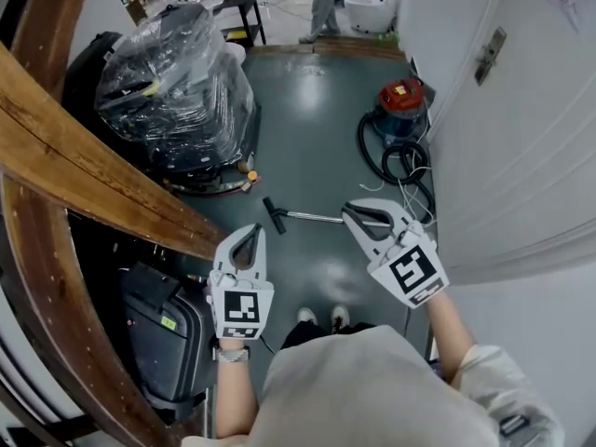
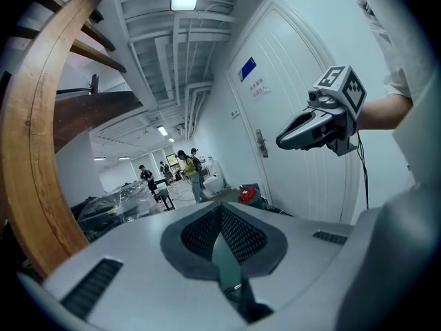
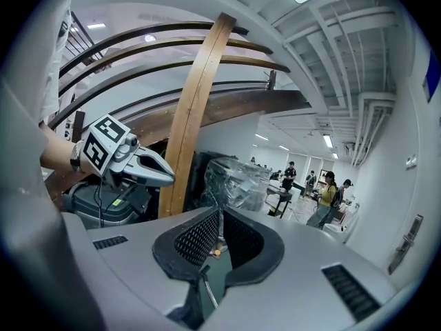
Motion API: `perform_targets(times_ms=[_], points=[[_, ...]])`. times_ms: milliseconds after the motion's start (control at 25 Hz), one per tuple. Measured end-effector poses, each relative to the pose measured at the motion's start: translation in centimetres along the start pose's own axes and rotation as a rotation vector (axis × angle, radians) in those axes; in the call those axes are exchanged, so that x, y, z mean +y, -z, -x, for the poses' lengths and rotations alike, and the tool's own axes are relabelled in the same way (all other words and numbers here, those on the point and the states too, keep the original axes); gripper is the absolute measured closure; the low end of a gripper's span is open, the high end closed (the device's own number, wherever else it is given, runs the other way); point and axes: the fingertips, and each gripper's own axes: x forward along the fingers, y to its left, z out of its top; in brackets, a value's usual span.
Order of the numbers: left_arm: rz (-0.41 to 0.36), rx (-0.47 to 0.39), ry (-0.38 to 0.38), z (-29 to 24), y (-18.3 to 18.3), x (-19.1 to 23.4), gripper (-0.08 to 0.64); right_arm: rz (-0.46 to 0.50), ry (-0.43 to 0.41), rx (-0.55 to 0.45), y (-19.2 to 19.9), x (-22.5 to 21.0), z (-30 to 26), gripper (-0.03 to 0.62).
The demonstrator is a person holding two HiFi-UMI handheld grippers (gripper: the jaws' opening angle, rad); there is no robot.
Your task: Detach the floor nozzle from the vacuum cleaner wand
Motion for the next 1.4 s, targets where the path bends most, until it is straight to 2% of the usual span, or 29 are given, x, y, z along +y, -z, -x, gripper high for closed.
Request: perform_targets(times_ms=[320, 520, 760, 920, 1120, 1400], points=[[-0.013, -0.018, 0.042, -1.5, 0.9, 3.9, 0.563, 0.002, 0.029, 0.0, -2.1, 0.0, -4.3, 0.555], [-0.004, -0.023, 0.053, -2.0, 2.2, 6.6, 0.563, 0.002, -0.01, 0.04, -2.0, 1.4, -6.9, 0.555], [-0.019, -0.029, 0.061, -2.3, 3.5, 8.7, 0.563, -0.005, 0.038, 0.043, -2.1, 2.1, -8.2, 0.555], [-0.015, -0.034, 0.058, -2.1, 3.9, 9.4, 0.563, -0.002, 0.036, 0.041, -2.3, 2.8, -9.0, 0.555], [0.006, -0.037, 0.036, -3.3, 4.1, 10.2, 0.563, 0.02, 0.033, 0.021, -3.0, 1.7, -10.3, 0.555], [-0.009, -0.041, 0.029, -5.2, 2.9, 11.0, 0.563, 0.014, 0.04, -0.014, -3.5, -0.8, -11.5, 0.555]])
